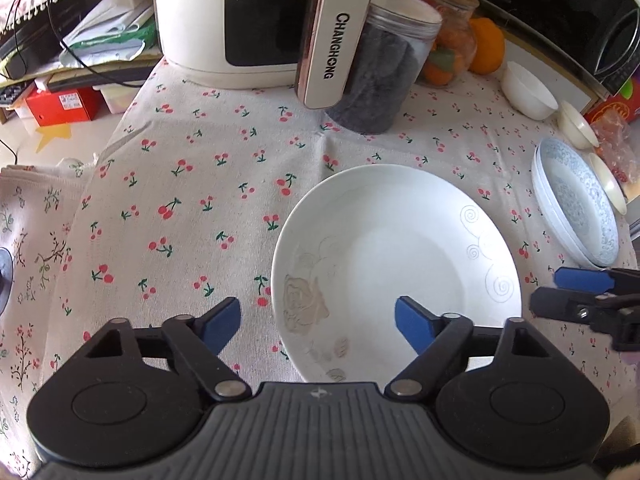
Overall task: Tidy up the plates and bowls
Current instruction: 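Move both tools to the rim of the plain white plate, then close both grippers on the white plate rim and lift it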
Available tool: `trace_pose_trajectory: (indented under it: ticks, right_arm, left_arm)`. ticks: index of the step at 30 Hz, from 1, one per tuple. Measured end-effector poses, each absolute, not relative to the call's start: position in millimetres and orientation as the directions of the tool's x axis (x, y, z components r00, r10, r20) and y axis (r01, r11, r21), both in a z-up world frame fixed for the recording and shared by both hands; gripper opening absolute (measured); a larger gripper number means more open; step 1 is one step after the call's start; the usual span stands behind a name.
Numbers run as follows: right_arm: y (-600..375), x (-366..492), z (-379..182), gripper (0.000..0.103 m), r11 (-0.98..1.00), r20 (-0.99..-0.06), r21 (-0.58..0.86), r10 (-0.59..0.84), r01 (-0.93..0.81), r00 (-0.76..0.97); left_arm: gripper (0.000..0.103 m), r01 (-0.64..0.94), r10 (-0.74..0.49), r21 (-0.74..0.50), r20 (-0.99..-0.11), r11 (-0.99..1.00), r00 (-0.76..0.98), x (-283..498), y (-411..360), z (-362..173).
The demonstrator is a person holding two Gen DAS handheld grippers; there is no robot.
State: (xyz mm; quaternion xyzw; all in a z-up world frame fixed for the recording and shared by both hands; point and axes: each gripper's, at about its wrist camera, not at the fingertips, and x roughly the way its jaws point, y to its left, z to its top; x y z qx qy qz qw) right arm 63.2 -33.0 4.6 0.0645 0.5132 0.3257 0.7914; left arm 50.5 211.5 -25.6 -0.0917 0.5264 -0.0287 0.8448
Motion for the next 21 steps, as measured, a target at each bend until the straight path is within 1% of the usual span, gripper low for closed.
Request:
trace_pose_trajectory:
  ticks: [5,8,11,13,15,16,18,20,21]
  right_arm:
    - [-18,59,-1,0.086,0.759,-0.757,0.468,0.609,-0.453,0.238]
    - [-12,57,-2,0.086,0.756,-0.754,0.468,0.612,-0.459,0.240]
    - [-7,55,-4,0.083,0.759,-0.751,0.456,0.608,-0.466,0.256]
    - [-4,54,-6,0.073,0.764,-0.755,0.447,0.601,-0.465,0.263]
    - [-3,54,-10,0.056,0.767,-0.757,0.450,0.600,-0.458,0.260]
    - [-2,54,-12,0.053,0.767,-0.757,0.453,0.600,-0.455,0.259]
    - [-2,54,-13,0.040,0.768,-0.756,0.450,0.599,-0.455,0.264]
    - [-2,54,-12,0.033,0.767,-0.755,0.447,0.600,-0.461,0.266]
    - [-2,54,-12,0.032,0.768,-0.756,0.443,0.597,-0.462,0.268]
  left_arm:
    - [0.054,-0.052,-0.174,-0.216,-0.889,0.975,0.423,49,214,-28]
    - [0.044,-0.045,-0.177,-0.215,-0.892,0.976,0.415,49,212,-29]
    - [0.041,-0.042,-0.176,-0.211,-0.896,0.977,0.408,49,211,-30]
    - [0.039,-0.039,-0.159,-0.191,-0.899,0.981,0.407,50,210,-30]
    - [0.037,-0.036,-0.145,-0.174,-0.902,0.984,0.407,50,210,-31]
    - [0.034,-0.035,-0.141,-0.170,-0.903,0.985,0.407,50,210,-31]
    - [0.031,-0.038,-0.137,-0.166,-0.903,0.985,0.407,50,212,-31]
    - [0.028,-0.042,-0.137,-0.169,-0.903,0.985,0.408,50,214,-31]
    - [0.028,-0.043,-0.137,-0.170,-0.902,0.985,0.408,50,215,-31]
